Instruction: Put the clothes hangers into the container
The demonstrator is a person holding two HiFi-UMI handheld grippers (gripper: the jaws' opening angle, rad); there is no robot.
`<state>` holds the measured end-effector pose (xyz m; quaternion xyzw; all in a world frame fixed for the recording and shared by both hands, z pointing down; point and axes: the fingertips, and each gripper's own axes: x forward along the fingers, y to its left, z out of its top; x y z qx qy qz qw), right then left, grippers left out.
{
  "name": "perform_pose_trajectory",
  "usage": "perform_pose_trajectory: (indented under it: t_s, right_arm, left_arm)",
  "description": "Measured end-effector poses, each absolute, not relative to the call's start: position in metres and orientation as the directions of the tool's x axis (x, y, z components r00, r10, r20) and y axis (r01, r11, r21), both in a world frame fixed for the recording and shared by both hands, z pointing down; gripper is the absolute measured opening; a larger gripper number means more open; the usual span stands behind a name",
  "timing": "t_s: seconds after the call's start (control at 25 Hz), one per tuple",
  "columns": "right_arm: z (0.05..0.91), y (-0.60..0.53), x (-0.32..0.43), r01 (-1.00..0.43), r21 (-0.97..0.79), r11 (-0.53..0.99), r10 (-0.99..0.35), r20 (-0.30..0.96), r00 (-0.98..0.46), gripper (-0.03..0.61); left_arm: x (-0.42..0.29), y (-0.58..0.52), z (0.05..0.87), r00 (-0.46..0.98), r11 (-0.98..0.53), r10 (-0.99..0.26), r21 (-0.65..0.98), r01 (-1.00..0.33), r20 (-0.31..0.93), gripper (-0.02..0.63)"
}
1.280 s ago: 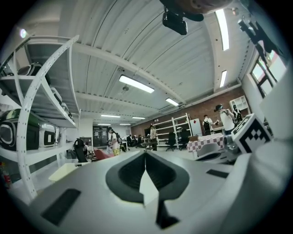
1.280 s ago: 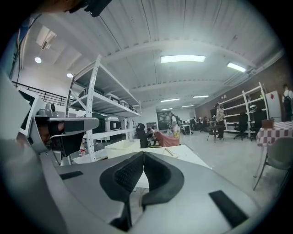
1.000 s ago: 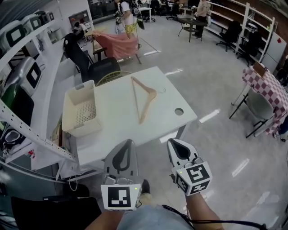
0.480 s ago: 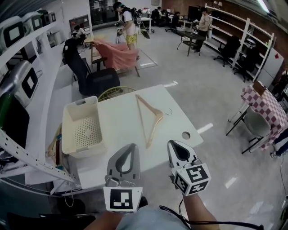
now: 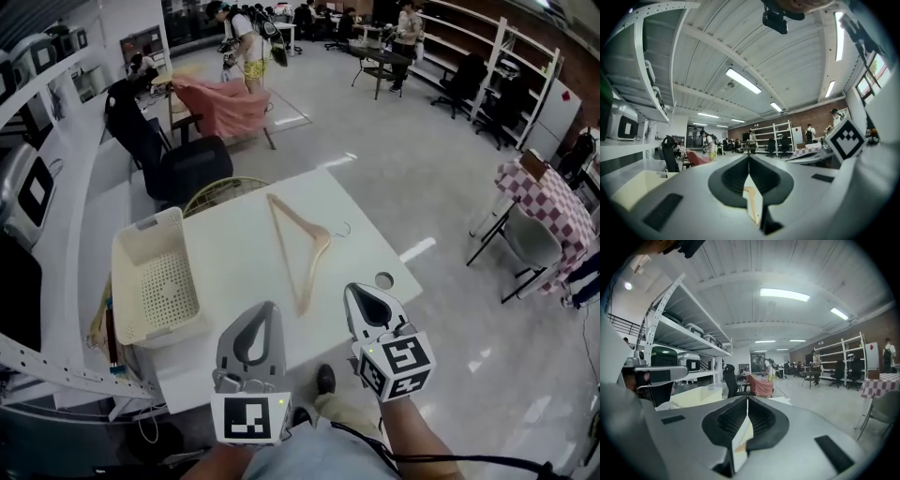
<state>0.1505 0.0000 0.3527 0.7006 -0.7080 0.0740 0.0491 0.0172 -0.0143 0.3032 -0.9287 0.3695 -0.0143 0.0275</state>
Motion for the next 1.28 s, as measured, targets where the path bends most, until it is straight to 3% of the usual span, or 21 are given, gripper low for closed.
perform_pose_trajectory:
  t_s: [1.28]
  right_arm:
    - [0.432,-0.167,0.265,-0.982,-0.177,0.067,-0.944,0.306,-0.12,0.012]
  left_arm:
    - [0.155,-0.174,0.327,0.711,-0.717,-0.697,-0.128,-0.686,0.092,0.014]
